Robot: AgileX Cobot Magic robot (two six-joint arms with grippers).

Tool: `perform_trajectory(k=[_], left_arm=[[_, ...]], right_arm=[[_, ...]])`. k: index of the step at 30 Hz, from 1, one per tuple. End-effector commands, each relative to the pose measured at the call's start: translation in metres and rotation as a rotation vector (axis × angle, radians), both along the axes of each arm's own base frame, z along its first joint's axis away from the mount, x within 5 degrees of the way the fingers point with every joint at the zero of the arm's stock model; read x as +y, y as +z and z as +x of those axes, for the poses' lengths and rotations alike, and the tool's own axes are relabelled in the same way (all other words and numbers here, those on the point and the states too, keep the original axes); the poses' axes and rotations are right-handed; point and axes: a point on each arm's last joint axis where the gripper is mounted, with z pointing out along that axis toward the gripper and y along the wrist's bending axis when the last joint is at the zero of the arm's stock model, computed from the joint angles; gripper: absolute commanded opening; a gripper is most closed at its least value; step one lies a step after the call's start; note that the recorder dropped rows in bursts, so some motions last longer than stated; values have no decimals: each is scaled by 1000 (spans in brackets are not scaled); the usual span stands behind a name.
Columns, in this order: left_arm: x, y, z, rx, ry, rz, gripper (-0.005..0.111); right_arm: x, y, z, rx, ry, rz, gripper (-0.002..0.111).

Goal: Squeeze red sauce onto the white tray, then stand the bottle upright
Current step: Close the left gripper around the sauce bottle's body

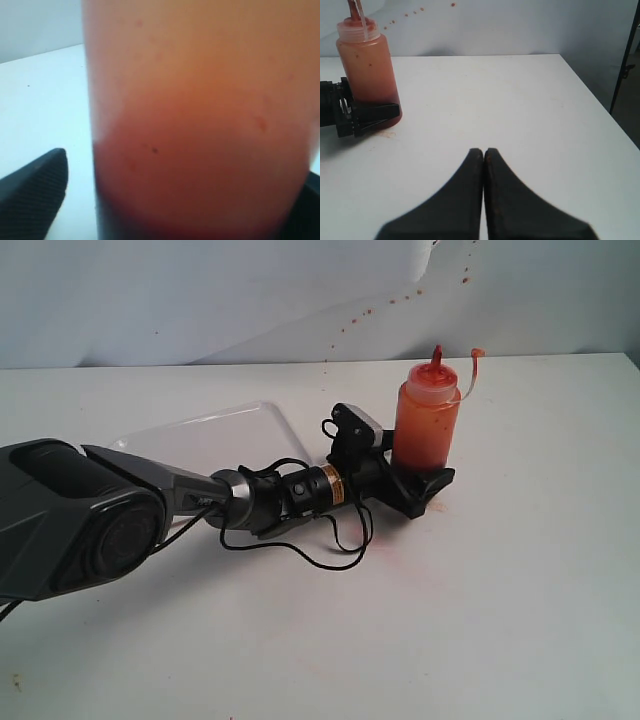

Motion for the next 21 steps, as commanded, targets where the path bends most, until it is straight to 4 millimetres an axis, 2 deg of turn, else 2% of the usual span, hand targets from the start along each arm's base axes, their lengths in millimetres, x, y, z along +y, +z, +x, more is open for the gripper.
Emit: perform_trajectory(k=[1,7,14,21], left_arm=[[-3,0,-1,-4,-6,6,57],[-2,-2,-1,4,0,29,3],[-4,10,0,-17,-9,25,1],[-11,32,-11,12,-182,88,0]], right_arm=[[0,-1,0,-4,8,-5,0],[0,-1,0,-4,8,-5,0],[0,-1,0,-4,8,-5,0],[0,-1,0,-4,8,-5,0]])
